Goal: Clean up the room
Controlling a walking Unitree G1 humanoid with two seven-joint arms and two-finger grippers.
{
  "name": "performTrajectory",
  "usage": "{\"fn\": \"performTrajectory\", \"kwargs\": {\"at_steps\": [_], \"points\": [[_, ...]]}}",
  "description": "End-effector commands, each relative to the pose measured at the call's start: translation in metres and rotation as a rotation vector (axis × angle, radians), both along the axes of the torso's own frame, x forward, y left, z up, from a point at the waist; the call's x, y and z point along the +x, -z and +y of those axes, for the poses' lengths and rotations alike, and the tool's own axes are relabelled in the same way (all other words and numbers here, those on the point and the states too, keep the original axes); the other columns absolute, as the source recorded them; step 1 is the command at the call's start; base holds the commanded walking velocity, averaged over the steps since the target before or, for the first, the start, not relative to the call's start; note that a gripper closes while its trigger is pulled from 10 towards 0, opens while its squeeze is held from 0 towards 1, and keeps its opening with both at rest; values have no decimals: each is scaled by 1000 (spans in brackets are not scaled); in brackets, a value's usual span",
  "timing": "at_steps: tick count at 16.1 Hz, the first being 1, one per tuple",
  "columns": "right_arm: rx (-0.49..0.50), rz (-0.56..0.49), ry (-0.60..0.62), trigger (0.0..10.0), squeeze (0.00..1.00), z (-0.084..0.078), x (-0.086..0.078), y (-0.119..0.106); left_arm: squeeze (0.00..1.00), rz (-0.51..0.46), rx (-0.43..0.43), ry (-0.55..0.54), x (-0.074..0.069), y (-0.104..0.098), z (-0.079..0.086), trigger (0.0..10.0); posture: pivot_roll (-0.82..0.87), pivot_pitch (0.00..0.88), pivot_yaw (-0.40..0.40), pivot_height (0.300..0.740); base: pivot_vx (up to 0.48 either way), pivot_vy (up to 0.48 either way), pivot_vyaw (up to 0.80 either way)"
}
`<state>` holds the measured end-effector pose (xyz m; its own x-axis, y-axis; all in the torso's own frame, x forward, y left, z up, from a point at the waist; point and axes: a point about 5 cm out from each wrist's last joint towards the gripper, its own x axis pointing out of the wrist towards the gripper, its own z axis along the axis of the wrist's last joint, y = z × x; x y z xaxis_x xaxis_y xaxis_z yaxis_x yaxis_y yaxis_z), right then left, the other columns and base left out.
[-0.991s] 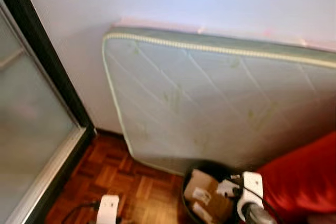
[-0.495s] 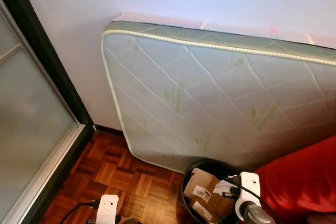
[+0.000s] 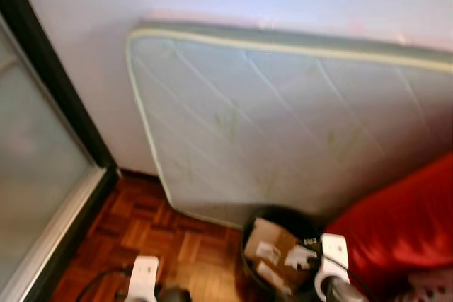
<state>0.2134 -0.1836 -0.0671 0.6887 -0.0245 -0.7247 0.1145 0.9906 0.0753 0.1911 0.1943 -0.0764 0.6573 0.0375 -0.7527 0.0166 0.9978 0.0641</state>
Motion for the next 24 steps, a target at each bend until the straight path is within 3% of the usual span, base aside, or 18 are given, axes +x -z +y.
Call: {"fn": "performTrajectory", "kwargs": {"at_steps": [1, 15, 17, 20, 24], "points": [[-2, 17, 3, 10000, 0, -2, -5, 3, 0, 53, -7, 1, -14, 8, -3, 10000, -8, 91, -41, 640, 0, 0, 0], [38, 25, -71, 10000, 0, 3, -8, 4, 0, 45, -9, -2, -12, 7, -2, 10000, -4, 98, -35, 640, 0, 0, 0], [29, 6, -101, 10000, 0, 4, -1, 0, 0, 33, -14, 5, -10, 6, -3, 10000, 0, 111, -35, 640, 0, 0, 0], [6, -71, -144, 10000, 0, 13, 31, -19, 0, -7, -19, 14, -6, 3, -5, 10000, 18, 146, -36, 640, 0, 0, 0], [-8, -128, -151, 10000, 0, 18, 56, -36, 0, -29, -27, 18, -17, 6, -4, 10000, 40, 206, -35, 640, 0, 0, 0]]}}
